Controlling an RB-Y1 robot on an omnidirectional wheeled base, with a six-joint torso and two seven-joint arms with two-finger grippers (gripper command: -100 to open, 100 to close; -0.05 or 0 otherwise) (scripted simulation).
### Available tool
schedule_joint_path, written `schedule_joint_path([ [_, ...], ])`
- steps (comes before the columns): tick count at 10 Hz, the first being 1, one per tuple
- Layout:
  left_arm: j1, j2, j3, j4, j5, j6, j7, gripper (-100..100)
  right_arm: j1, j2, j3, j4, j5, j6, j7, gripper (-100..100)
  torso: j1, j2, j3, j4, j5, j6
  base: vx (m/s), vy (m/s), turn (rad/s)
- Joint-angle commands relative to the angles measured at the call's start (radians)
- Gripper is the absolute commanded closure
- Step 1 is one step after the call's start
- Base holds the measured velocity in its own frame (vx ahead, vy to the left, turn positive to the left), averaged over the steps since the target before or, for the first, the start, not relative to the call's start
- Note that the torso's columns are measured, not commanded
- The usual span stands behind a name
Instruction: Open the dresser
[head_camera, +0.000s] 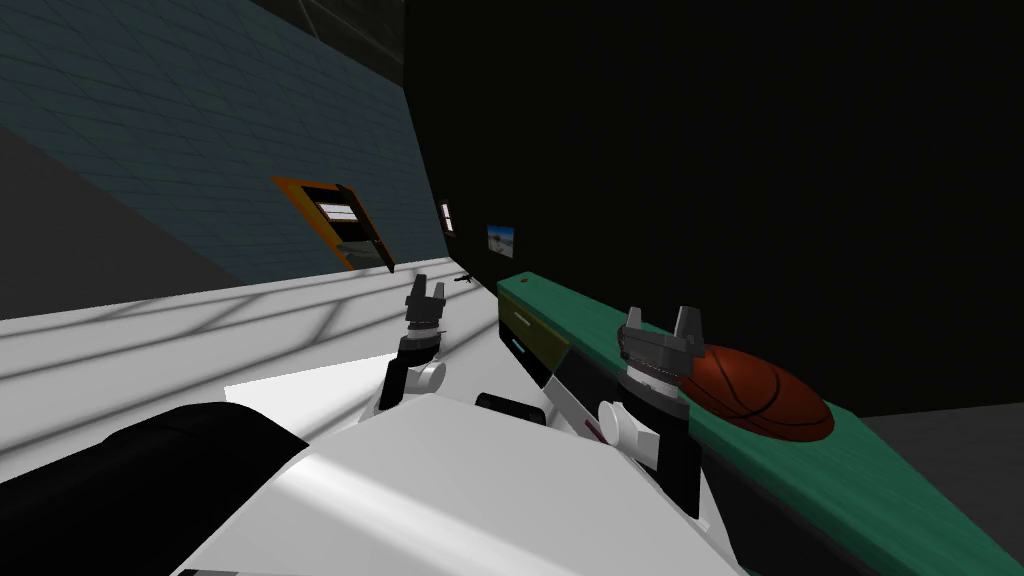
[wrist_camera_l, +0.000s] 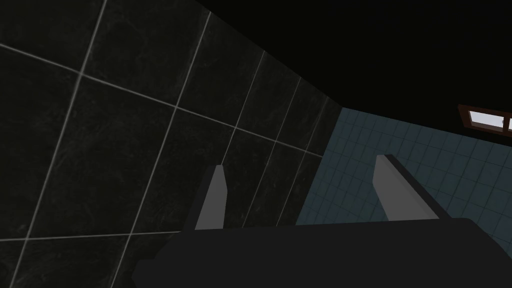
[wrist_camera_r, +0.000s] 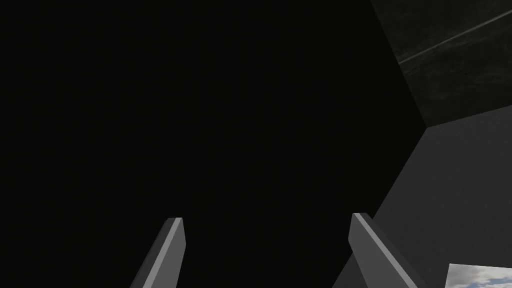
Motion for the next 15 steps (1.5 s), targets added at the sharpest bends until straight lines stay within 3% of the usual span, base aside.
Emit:
schedule_joint_path([
  [1, 0.0, 0.0, 0.0, 0.0, 0.0, 0.0, 0.0, 0, 0.0, 0.0, 0.0, 0.0, 0.0, 0.0, 0.0, 0, 0.0, 0.04, -0.082, 0.041, 0.0, 0.0, 0.0, 0.0, 0.0],
  [9, 0.0, 0.0, 0.0, 0.0, 0.0, 0.0, 0.0, 0, 0.0, 0.0, 0.0, 0.0, 0.0, 0.0, 0.0, 0, 0.0, 0.618, -1.234, 0.617, 0.0, 0.0, 0.0, 0.0, 0.0],
  [10, 0.0, 0.0, 0.0, 0.0, 0.0, 0.0, 0.0, 0, -0.001, -0.036, 0.001, 0.015, 0.014, 0.014, 0.002, -100, 0.0, 0.691, -1.382, 0.691, 0.0, 0.0, 0.011, 0.018, 0.066],
  [12, 0.0, 0.0, 0.0, 0.0, 0.0, 0.0, 0.0, 0, -0.003, -0.088, 0.004, 0.05, 0.048, 0.046, 0.006, -100, 0.002, 0.734, -1.471, 0.734, 0.001, 0.0, 0.011, 0.048, 0.093],
  [15, 0.0, 0.0, 0.0, 0.0, 0.0, 0.0, 0.0, 0, -0.006, -0.163, 0.01, 0.128, 0.131, 0.123, 0.016, -100, 0.003, 0.738, -1.476, 0.738, 0.001, 0.0, 0.028, 0.112, 0.179],
])
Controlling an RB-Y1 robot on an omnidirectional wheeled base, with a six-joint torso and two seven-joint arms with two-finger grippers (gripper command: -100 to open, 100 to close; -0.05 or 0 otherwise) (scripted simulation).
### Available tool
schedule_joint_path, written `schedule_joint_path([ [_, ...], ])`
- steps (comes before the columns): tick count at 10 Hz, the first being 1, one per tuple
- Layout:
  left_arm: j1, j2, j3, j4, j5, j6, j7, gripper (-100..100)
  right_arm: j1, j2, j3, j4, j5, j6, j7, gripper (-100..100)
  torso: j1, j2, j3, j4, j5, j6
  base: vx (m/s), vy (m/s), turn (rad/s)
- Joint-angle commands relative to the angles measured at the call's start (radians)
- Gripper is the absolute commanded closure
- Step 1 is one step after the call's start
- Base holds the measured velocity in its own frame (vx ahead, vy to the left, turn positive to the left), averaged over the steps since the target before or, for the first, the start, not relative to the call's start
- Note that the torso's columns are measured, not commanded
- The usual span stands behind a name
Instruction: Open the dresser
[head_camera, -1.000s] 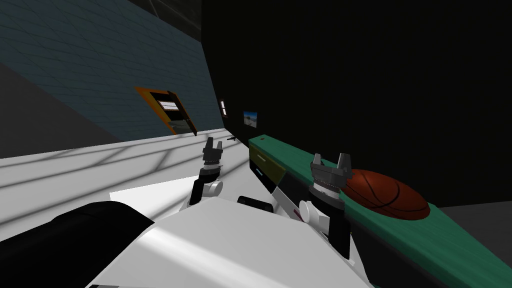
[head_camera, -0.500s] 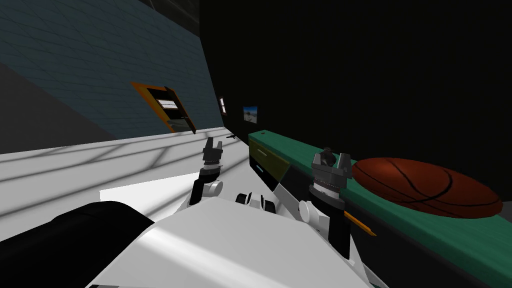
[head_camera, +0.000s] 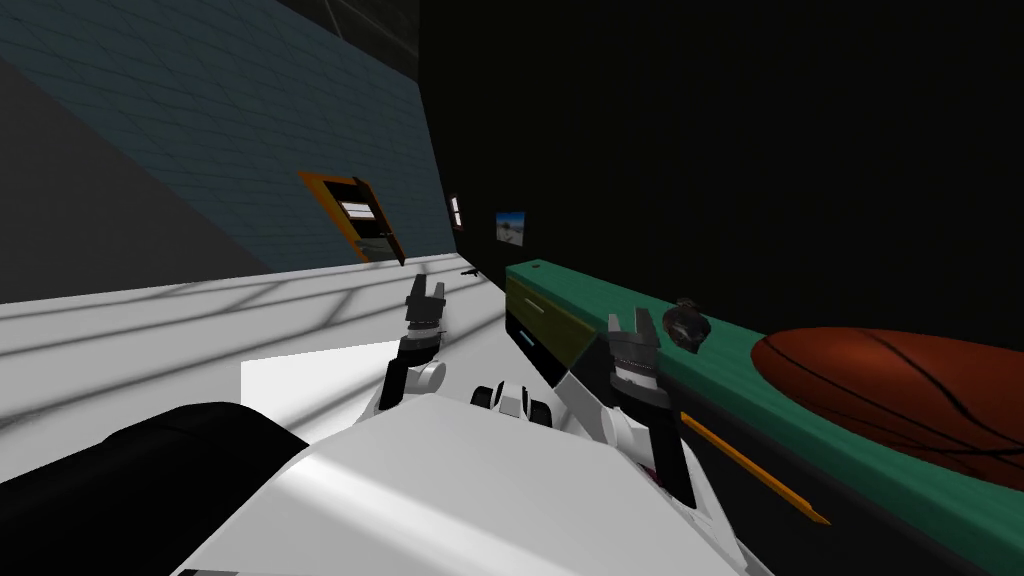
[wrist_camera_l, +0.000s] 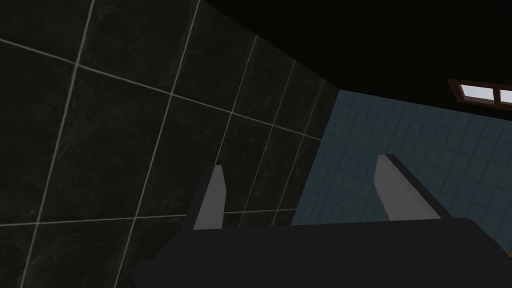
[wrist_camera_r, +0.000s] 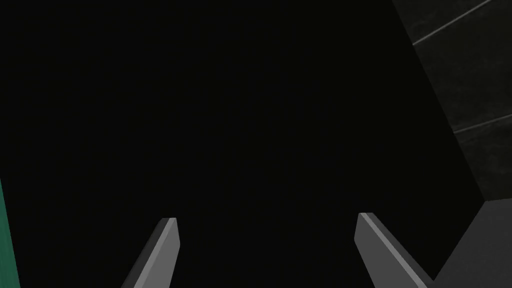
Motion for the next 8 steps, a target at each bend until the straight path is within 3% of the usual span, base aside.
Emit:
schedule_joint_path([
  [1, 0.0, 0.0, 0.0, 0.0, 0.0, 0.0, 0.0, 0, -0.013, -0.045, -0.004, 0.054, 0.046, 0.052, 0.003, -100, 0.0, 0.0, 0.0, 0.0, 0.0, 0.0, 0.029, 0.09, 0.047],
  [3, 0.0, 0.0, 0.0, 0.0, 0.0, 0.0, 0.0, 0, -0.016, -0.091, 0.002, 0.116, 0.114, 0.119, 0.012, -100, -0.005, 0.001, 0.0, 0.0, -0.002, 0.0, 0.032, 0.095, 0.188],
  [4, 0.0, 0.0, 0.0, 0.0, 0.0, 0.0, 0.0, 0, -0.016, -0.091, 0.002, 0.126, 0.12, 0.123, 0.012, -100, -0.002, 0.0, 0.0, 0.0, -0.001, 0.0, 0.037, 0.079, 0.083],
  [5, 0.0, 0.0, 0.0, 0.0, 0.0, 0.0, 0.0, 0, -0.017, -0.112, 0.005, 0.165, 0.161, 0.161, 0.017, -100, -0.003, 0.0, 0.0, 0.0, -0.001, 0.0, 0.032, 0.084, 0.144],
  [6, 0.0, 0.0, 0.0, 0.0, 0.0, 0.0, 0.0, 0, -0.017, -0.112, 0.005, 0.165, 0.161, 0.162, 0.017, -100, -0.003, 0.001, 0.0, 0.0, -0.001, 0.0, 0.032, 0.074, 0.097],
  [8, 0.0, 0.0, 0.0, 0.0, 0.0, 0.0, 0.0, 0, -0.02, -0.154, 0.012, 0.234, 0.236, 0.231, 0.028, -100, -0.002, 0.0, 0.0, 0.0, -0.001, 0.0, 0.062, 0.112, 0.25],
])
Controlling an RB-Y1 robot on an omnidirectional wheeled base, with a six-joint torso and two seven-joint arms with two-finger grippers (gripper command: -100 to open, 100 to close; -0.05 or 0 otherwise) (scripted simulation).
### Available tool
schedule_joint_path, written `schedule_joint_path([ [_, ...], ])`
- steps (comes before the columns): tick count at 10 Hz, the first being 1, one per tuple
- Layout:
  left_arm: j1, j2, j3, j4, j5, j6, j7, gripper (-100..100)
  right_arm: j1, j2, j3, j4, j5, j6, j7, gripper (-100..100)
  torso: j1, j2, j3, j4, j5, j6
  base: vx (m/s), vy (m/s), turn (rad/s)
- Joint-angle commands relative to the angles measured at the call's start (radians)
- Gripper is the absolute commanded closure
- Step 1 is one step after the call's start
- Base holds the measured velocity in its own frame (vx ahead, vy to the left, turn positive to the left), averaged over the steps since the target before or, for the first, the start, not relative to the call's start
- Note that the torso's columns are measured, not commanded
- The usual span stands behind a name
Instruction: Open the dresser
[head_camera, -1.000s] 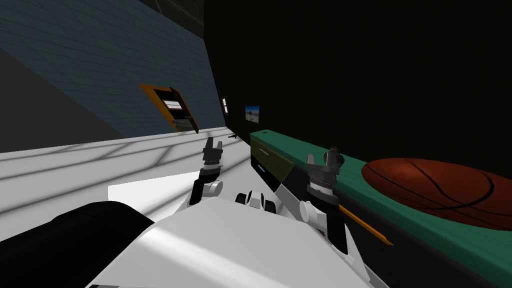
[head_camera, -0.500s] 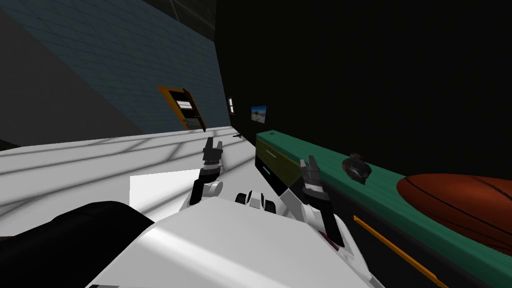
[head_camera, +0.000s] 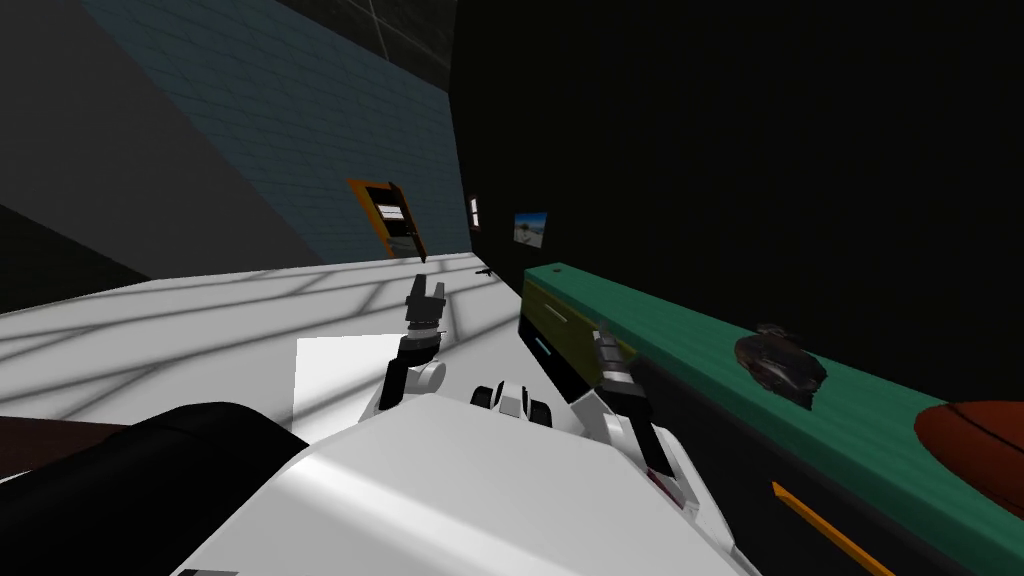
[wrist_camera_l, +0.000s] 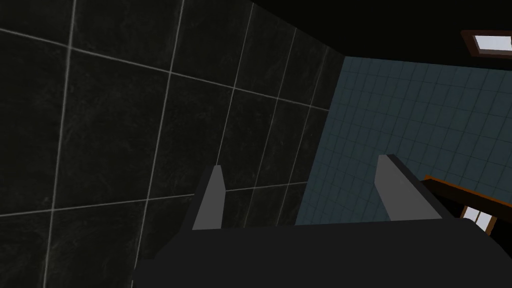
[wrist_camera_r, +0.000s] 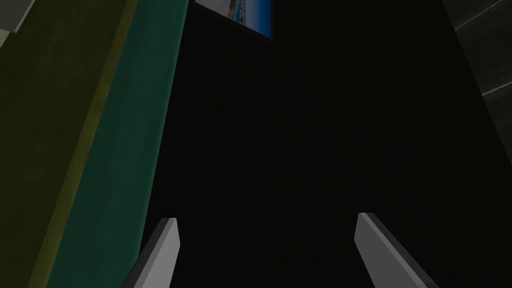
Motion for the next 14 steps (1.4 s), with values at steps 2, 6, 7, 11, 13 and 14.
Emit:
schedule_joint_path([
  [2, 0.0, 0.0, 0.0, 0.0, 0.0, 0.0, 0.0, 0, -0.005, -0.058, 0.005, 0.099, 0.104, 0.101, 0.012, -100, -0.001, 0.001, 0.0, 0.0, 0.0, 0.001, 0.048, 0.11, 0.132],
  [6, 0.0, 0.0, 0.0, 0.0, 0.0, 0.0, 0.0, 0, -0.009, -0.101, 0.013, 0.199, 0.199, 0.197, 0.024, -100, -0.002, 0.001, 0.0, 0.0, 0.0, 0.001, 0.044, 0.086, 0.139],
  [7, 0.0, 0.0, 0.0, 0.0, 0.0, 0.0, 0.0, 0, -0.009, -0.101, 0.013, 0.202, 0.215, 0.205, 0.024, -100, 0.0, 0.0, 0.0, 0.0, 0.0, 0.0, 0.053, 0.079, 0.103],
  [11, 0.0, 0.0, 0.0, 0.0, 0.0, 0.0, 0.0, 0, -0.014, -0.146, 0.019, 0.296, 0.316, 0.299, 0.038, -100, 0.0, 0.001, 0.001, 0.0, 0.0, 0.0, 0.056, 0.09, 0.143],
  [13, 0.0, 0.0, 0.0, 0.0, 0.0, 0.0, 0.0, 0, -0.016, -0.168, 0.022, 0.343, 0.366, 0.346, 0.046, -100, 0.0, 0.001, 0.0, 0.0, 0.0, 0.0, 0.053, 0.092, 0.147],
  [14, 0.0, 0.0, 0.0, 0.0, 0.0, 0.0, 0.0, 0, -0.019, -0.191, 0.025, 0.38, 0.406, 0.384, 0.054, -100, -0.001, 0.001, 0.0, 0.0, 0.0, 0.001, 0.066, 0.089, 0.168],
])
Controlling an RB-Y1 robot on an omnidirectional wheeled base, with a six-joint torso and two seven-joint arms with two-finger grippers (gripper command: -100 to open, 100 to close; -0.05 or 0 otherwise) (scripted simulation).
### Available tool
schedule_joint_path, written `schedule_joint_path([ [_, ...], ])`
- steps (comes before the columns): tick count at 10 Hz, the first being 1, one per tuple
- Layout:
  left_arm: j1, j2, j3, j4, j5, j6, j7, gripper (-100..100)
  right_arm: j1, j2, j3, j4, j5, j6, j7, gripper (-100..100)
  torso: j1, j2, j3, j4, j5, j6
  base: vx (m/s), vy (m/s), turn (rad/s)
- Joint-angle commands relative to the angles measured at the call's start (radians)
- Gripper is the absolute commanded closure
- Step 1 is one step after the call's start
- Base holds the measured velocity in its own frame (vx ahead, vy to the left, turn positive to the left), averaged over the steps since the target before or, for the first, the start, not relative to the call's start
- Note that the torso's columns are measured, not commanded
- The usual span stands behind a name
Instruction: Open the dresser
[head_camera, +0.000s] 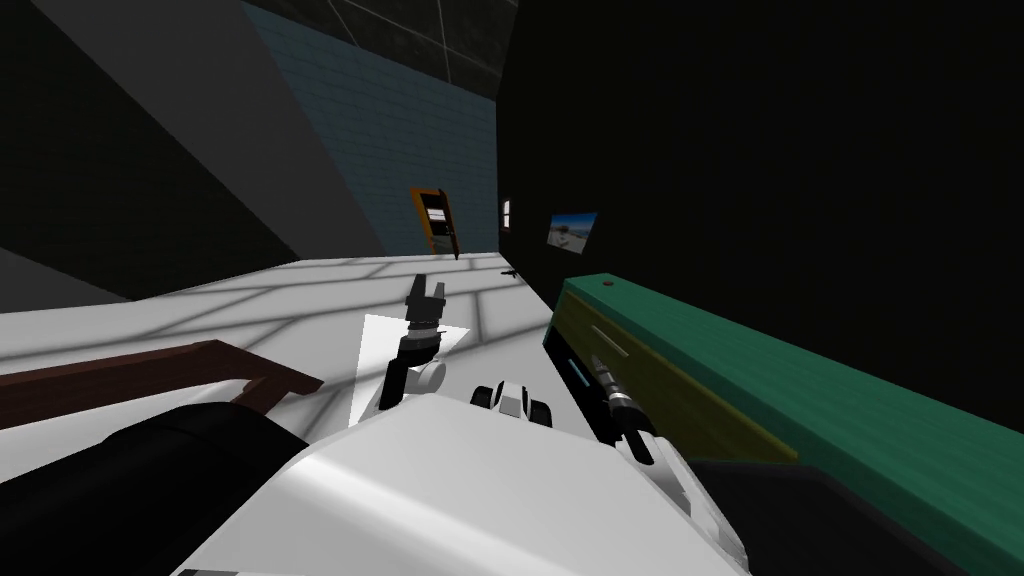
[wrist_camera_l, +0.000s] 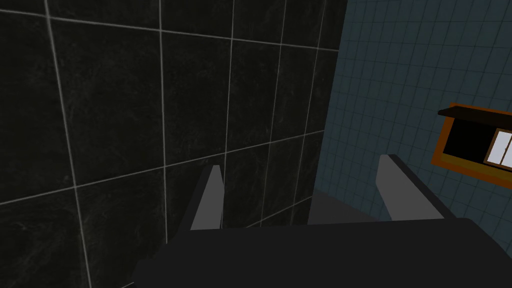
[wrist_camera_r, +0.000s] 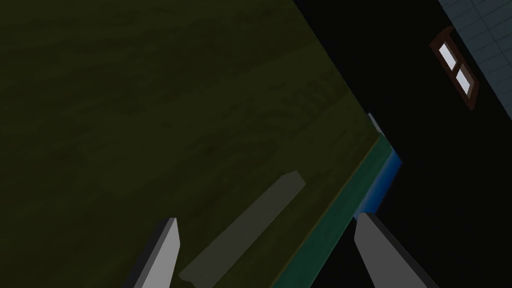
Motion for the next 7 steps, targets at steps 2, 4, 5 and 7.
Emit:
schedule_joint_path([
  [2, 0.0, 0.0, 0.0, 0.0, 0.0, 0.0, 0.0, 0, -0.009, -0.052, 0.005, 0.104, 0.096, 0.098, 0.015, -100, 0.0, 0.0, 0.0, 0.0, 0.0, 0.0, 0.063, 0.085, 0.12],
  [4, 0.0, 0.0, 0.0, 0.0, 0.0, 0.0, 0.0, 0, -0.013, -0.075, 0.007, 0.15, 0.147, 0.147, 0.024, -100, 0.001, 0.0, 0.0, 0.0, 0.0, 0.0, 0.06, 0.09, 0.098],
  [5, 0.0, 0.0, 0.0, 0.0, 0.0, 0.0, 0.0, 0, -0.013, -0.075, 0.007, 0.154, 0.156, 0.147, 0.024, -100, 0.001, 0.0, 0.0, 0.0, 0.0, -0.001, 0.054, 0.079, 0.085],
  [7, 0.0, 0.0, 0.0, 0.0, 0.0, 0.0, 0.0, 0, -0.016, -0.099, 0.008, 0.2, 0.202, 0.19, 0.032, -100, 0.001, 0.0, 0.0, 0.0, 0.0, -0.001, 0.055, 0.081, 0.102],
])
